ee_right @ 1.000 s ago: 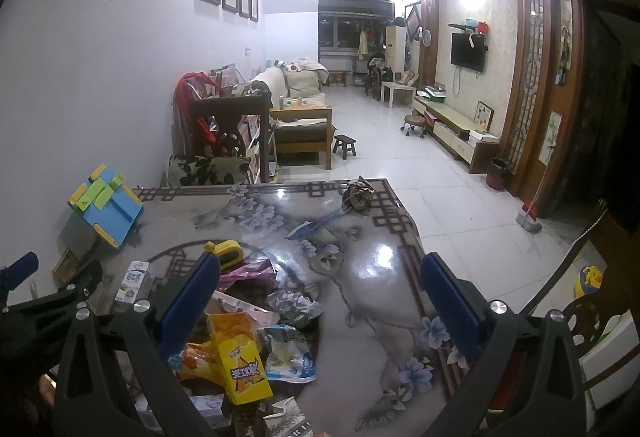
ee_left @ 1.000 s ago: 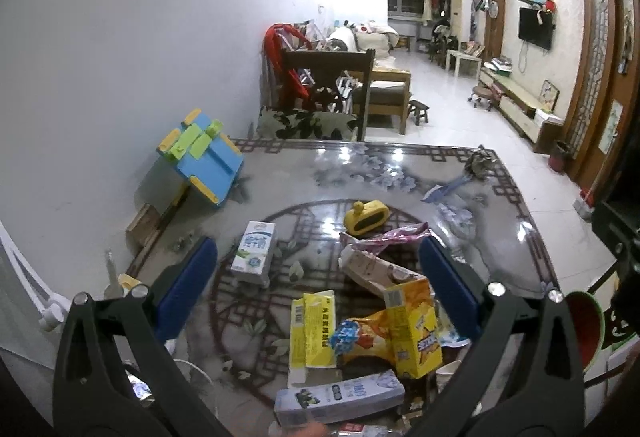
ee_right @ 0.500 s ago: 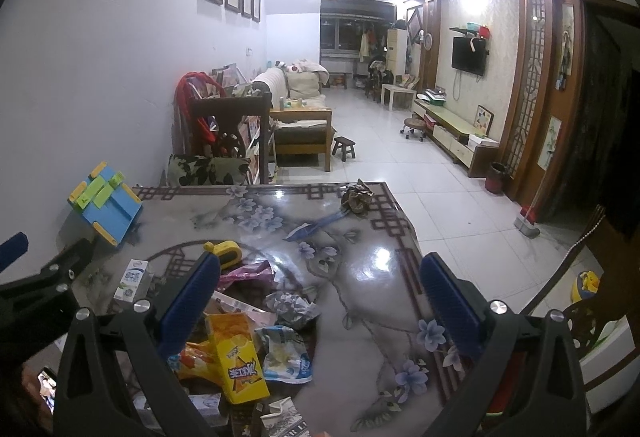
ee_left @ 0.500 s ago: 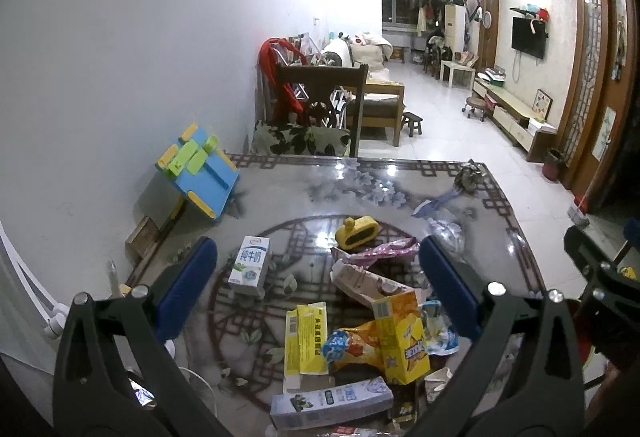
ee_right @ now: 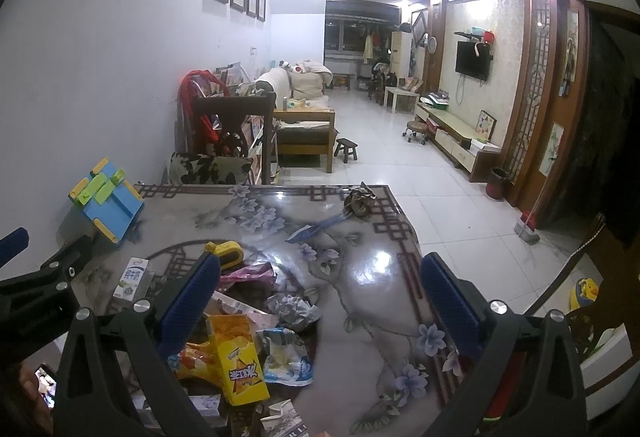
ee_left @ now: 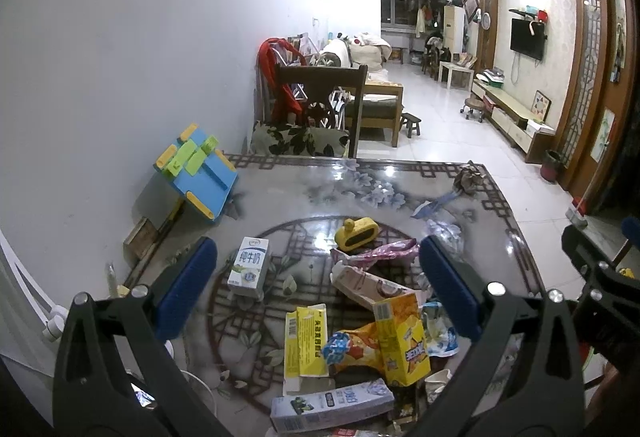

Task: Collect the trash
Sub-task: 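Grasp the yellow juice carton with the left gripper while the right grasps the yellow snack box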

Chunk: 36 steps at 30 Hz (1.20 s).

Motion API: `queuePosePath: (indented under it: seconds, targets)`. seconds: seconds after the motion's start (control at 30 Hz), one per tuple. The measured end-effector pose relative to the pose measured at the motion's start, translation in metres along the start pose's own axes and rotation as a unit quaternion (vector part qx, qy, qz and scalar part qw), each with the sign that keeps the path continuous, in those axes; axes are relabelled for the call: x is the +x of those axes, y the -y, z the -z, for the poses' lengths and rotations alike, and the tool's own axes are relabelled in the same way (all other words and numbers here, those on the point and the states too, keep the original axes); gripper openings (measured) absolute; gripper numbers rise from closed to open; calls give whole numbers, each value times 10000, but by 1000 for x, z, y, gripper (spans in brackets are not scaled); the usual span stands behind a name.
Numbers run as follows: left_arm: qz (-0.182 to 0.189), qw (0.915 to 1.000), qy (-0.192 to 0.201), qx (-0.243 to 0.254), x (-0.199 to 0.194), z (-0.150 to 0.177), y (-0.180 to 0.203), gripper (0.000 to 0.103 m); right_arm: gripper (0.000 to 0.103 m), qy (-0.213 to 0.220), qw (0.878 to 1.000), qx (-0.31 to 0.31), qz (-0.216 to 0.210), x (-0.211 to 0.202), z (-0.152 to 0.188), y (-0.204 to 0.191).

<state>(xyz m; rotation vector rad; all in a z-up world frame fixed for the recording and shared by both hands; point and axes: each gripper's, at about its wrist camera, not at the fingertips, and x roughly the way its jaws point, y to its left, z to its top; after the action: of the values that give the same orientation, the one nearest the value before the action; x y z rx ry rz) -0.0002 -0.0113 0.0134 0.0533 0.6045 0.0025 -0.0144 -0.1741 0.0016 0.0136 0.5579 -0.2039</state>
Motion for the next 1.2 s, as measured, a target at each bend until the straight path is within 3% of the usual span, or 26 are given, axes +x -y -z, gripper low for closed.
queuePosePath:
  seconds: [0.43, 0.57, 0.67, 0.73, 0.87, 0.93, 1.07, 1.17, 1.2]
  targets:
    - [-112, 9999, -118, 9, 14, 3, -5, 99, 96, -126, 9999, -15, 22, 7, 1, 0]
    - [-73, 9997, -229, 19, 28, 9, -19, 99, 96, 172, 9987, -363, -326, 9, 7, -8]
    - [-125, 9992, -344, -144, 45, 18, -38, 99, 96, -427, 9948, -479, -788, 34, 21, -18]
    - [-199, 9978, -536, -334, 57, 25, -51, 99, 96, -1074, 9845, -394, -1330, 63, 38, -26]
    - [-3, 9916, -1099, -681, 87, 48, -79, 99, 96, -2076, 9620, -346, -1737, 120, 79, -43]
    - [44, 9903, -1197, -706, 95, 59, -85, 99, 86, -2605, 9461, -280, -1904, 148, 100, -50]
    - [165, 9875, -1410, -687, 112, 77, -88, 99, 77, -2984, 9281, -309, -2204, 173, 123, -63]
    - [429, 9837, -1594, -708, 126, 86, -86, 99, 77, -3182, 9178, -412, -2339, 189, 133, -76]
    - [579, 9823, -1635, -706, 130, 88, -84, 99, 71, -3268, 9139, -423, -2371, 194, 138, -79]
